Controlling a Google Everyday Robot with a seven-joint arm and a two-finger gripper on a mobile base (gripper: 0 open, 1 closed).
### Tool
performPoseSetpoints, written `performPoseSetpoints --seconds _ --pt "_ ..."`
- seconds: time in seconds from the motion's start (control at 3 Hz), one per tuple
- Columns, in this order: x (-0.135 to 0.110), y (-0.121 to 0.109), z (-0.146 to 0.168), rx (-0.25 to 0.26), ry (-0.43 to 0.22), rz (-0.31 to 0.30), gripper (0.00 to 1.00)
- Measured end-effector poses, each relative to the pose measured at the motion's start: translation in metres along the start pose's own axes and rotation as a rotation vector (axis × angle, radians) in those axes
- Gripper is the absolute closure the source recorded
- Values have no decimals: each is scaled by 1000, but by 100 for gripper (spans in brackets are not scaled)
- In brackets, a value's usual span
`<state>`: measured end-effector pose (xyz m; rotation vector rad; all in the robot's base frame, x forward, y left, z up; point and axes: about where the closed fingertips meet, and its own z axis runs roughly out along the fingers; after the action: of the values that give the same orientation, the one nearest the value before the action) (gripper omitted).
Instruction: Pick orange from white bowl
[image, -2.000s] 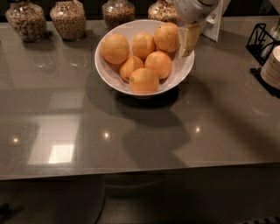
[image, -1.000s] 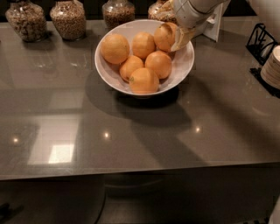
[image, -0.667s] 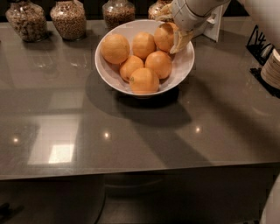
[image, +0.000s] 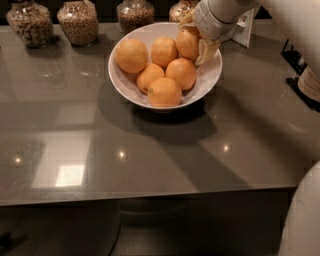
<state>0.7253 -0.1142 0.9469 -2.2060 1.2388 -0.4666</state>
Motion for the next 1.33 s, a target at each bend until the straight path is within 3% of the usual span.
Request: performPoseSetpoints --seconds 0.67,1.0,1.33 --pt "8 -3 3 5 12 6 73" --pt "7 -4 -5 25 -3 66 96" --pt "3 -4 -21 40 -25 136 100"
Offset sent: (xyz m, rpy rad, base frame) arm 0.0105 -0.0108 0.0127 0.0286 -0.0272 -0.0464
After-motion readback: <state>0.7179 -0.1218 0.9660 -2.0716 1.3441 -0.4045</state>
